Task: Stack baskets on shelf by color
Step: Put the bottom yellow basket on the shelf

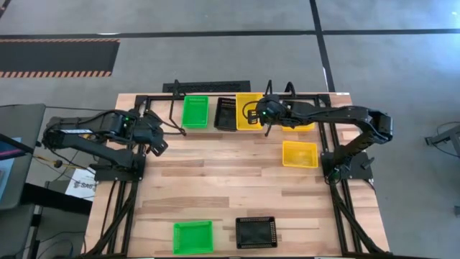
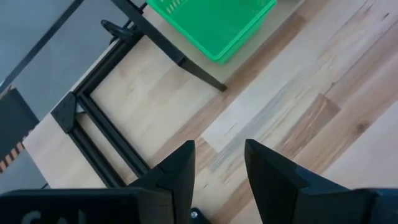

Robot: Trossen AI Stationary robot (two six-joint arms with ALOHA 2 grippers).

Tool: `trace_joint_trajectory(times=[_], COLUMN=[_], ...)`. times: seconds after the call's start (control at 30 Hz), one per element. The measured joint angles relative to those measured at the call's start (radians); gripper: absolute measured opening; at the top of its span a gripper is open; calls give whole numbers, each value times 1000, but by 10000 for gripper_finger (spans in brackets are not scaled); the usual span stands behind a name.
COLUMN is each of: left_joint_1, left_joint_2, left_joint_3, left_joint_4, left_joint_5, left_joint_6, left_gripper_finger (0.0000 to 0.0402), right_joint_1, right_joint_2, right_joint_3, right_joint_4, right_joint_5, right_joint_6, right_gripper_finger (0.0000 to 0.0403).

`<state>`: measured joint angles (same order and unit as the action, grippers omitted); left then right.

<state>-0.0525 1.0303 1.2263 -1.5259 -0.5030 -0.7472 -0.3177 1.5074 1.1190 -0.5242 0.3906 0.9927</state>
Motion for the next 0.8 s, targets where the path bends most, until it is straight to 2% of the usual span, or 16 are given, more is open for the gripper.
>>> trace_joint_trajectory(times=[0.27,0.57,0.8], left_joint_1=[0,0,0], left_joint_2=[1,1,2], left_joint_3=[0,0,0], left_joint_4=[20,22,25], left_joint_5=[-7,-9,-10], left_joint_6=[34,31,29], left_gripper_finger=[128,128,128], right_joint_1=[-15,-3,74], right_joint_2=[-35,-77,-47], right_joint_3=[7,146,147], right_joint_4=[12,-26,-189], right_joint_5=[1,31,48], right_joint_6=[-14,-125,-20], right_gripper_finger=[3,3,3])
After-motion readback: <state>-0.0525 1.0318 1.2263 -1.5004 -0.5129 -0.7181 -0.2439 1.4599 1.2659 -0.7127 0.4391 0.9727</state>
